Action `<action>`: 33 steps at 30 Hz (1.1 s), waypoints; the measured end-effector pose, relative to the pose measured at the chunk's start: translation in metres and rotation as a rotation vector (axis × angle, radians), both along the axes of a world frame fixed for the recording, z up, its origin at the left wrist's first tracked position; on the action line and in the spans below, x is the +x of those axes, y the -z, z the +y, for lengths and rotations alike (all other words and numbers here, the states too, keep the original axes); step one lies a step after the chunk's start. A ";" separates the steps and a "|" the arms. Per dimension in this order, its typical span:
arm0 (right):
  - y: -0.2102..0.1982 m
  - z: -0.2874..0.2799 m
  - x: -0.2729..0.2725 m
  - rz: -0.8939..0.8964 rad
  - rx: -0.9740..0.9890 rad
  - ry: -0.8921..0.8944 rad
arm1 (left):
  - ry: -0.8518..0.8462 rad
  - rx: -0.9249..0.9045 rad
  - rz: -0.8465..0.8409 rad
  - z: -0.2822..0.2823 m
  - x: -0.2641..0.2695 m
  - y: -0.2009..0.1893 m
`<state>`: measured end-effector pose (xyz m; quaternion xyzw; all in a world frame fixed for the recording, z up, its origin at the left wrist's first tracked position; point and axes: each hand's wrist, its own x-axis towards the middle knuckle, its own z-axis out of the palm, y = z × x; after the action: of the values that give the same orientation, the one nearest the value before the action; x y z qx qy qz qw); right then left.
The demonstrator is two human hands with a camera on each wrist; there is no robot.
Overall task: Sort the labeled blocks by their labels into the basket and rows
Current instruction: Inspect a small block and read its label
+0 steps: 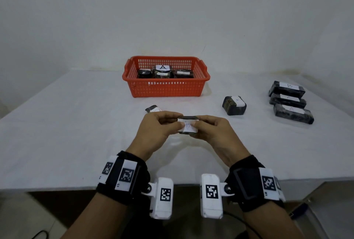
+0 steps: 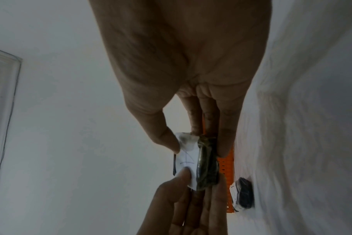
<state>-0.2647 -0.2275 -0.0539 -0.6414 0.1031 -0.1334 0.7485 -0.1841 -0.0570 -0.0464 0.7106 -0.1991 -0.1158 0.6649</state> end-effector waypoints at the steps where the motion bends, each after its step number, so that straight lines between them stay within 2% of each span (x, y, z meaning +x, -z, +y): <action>1: 0.000 0.000 0.000 0.001 0.009 0.005 | 0.000 0.005 -0.005 0.000 0.000 0.000; 7: -0.001 -0.002 0.000 -0.006 -0.080 0.036 | 0.017 0.010 -0.035 -0.001 -0.001 -0.001; 15: -0.005 -0.001 -0.002 0.071 0.025 -0.024 | 0.045 0.005 -0.130 -0.001 -0.002 -0.001; 18: -0.002 -0.001 -0.001 0.035 0.029 -0.007 | 0.080 0.002 -0.135 0.000 -0.004 -0.001; 22: -0.003 -0.003 -0.001 -0.022 -0.015 0.031 | 0.135 -0.010 -0.040 0.000 -0.006 -0.001; 25: -0.002 -0.003 -0.002 -0.031 -0.042 0.038 | 0.106 -0.070 0.053 -0.003 -0.008 -0.001; 29: -0.001 0.000 -0.002 -0.029 -0.022 0.031 | 0.028 -0.046 0.036 -0.004 -0.006 0.001; 33: 0.001 0.001 -0.003 -0.033 -0.066 0.047 | 0.034 -0.035 0.038 -0.003 -0.007 0.001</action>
<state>-0.2673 -0.2264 -0.0548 -0.6610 0.1013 -0.1646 0.7251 -0.1910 -0.0601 -0.0476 0.6929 -0.2004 -0.1371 0.6789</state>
